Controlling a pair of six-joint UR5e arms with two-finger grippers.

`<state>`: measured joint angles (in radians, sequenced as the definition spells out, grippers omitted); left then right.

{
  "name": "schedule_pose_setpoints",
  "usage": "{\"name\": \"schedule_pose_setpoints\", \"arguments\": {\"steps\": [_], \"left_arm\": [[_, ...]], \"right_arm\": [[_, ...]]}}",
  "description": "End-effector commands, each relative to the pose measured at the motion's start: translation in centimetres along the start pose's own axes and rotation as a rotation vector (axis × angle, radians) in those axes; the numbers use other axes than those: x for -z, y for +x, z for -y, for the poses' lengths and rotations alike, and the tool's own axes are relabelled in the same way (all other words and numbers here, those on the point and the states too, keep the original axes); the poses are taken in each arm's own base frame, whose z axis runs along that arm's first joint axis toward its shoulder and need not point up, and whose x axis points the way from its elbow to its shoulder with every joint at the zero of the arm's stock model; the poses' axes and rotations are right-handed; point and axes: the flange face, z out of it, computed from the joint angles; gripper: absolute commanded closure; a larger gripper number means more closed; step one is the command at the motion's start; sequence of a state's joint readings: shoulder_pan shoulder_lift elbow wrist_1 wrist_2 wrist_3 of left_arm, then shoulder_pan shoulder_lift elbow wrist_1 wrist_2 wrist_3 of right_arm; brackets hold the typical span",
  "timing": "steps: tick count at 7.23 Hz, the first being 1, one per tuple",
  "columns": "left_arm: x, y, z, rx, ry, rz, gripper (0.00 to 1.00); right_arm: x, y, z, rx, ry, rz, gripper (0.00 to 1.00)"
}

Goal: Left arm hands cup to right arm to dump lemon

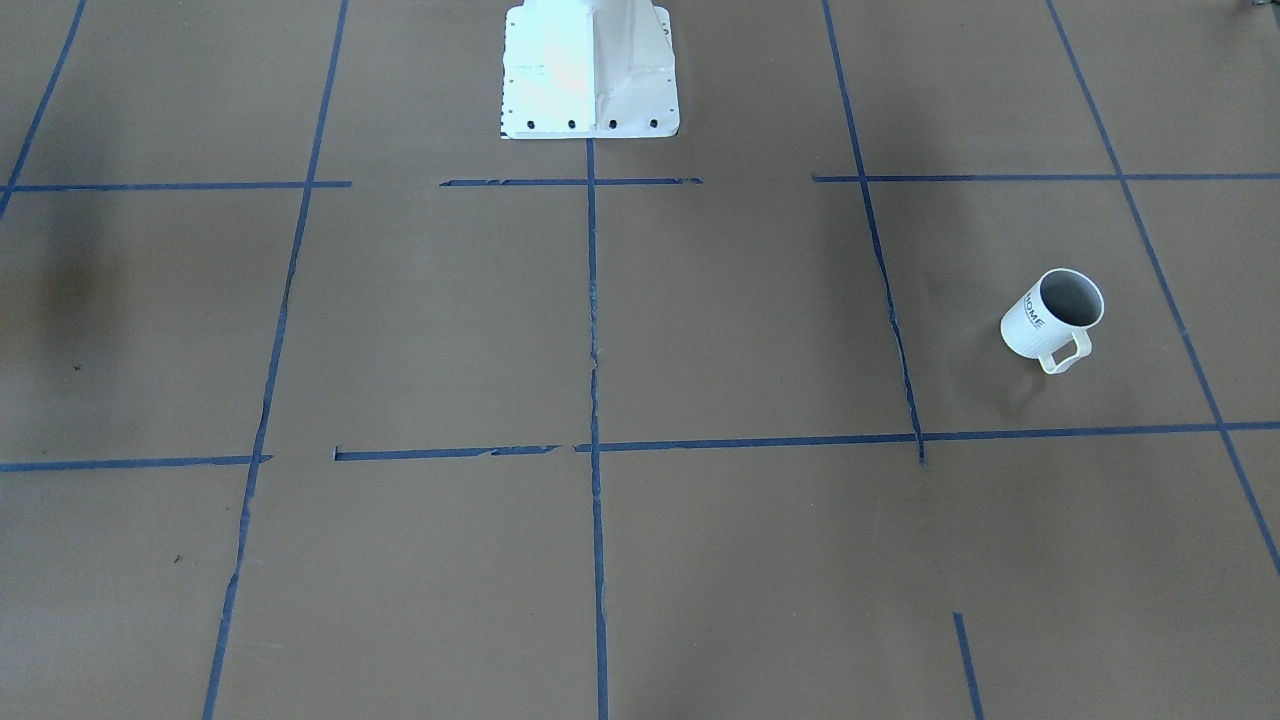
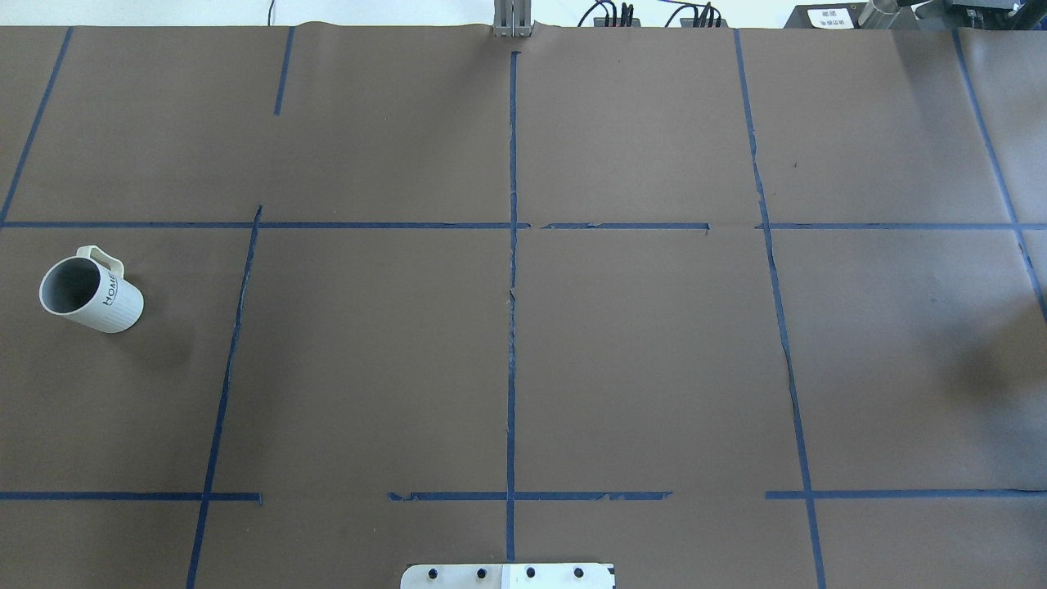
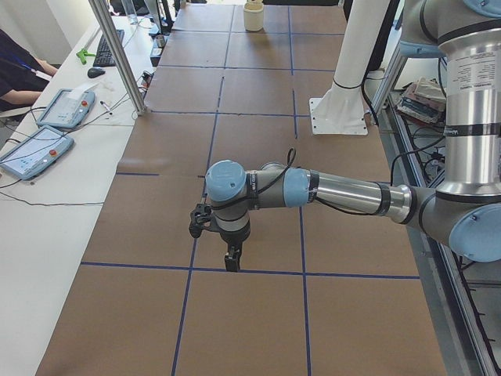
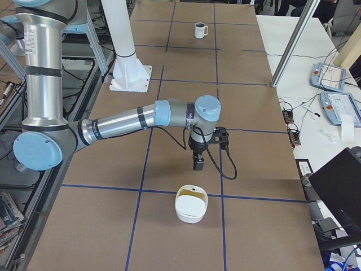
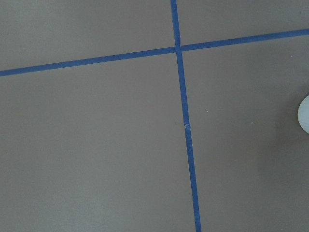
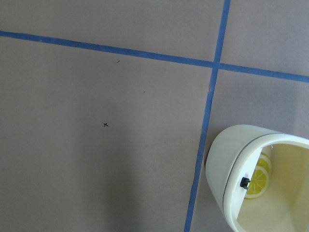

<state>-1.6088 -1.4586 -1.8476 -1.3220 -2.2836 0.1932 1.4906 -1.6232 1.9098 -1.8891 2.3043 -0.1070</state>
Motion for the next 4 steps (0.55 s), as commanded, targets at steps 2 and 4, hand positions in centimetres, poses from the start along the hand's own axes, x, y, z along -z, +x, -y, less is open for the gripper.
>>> {"name": "schedule_pose_setpoints", "arguments": {"steps": [2, 4], "left_arm": [[0.0, 0.1, 0.0, -0.002, 0.0, 0.003, 0.0], [-1.2, -0.8, -0.4, 0.029, -0.033, -0.002, 0.0]], "right_arm": [[-2.4, 1.7, -3.1, 0.029, 0.038, -0.004, 0.0], [-2.6, 1.9, -3.6, 0.036, 0.048, -0.004, 0.0]]}}
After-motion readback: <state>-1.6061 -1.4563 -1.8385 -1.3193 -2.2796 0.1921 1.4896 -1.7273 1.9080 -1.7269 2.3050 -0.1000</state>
